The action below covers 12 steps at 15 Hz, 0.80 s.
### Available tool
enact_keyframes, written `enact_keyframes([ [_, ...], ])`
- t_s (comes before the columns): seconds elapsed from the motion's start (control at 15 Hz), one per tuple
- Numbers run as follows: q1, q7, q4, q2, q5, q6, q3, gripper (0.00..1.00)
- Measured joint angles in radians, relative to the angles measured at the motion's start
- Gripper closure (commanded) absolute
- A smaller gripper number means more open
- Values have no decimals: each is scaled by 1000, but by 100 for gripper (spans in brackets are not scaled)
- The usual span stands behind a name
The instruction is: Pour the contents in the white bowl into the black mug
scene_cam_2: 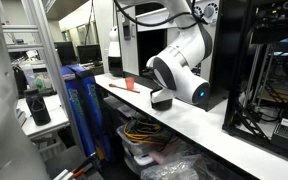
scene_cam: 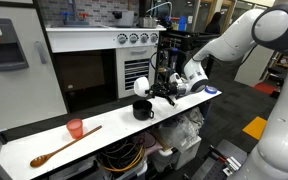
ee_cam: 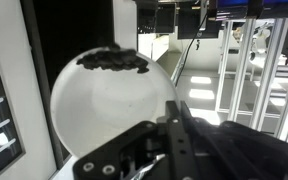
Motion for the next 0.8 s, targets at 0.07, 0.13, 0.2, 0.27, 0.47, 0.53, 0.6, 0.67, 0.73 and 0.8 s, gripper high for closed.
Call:
enact_keyframes([
  [0.07,0,0,-1,0,0,-4,0,99],
  [0.13,0,0,-2,0,0,-6,0,99],
  [0.2,0,0,-2,0,0,-8,0,99],
  [0.27,0,0,-2,0,0,-10,0,99],
  [0.47,0,0,-2,0,0,-13,0,99],
  [0.53,0,0,-2,0,0,-14,0,99],
  [0.6,0,0,-2,0,0,-15,0,99],
  [0.67,0,0,-2,0,-1,-17,-1,99],
  [0.73,0,0,-2,0,-1,-19,-1,99],
  [0.8,0,0,-2,1,-1,-23,-2,99],
])
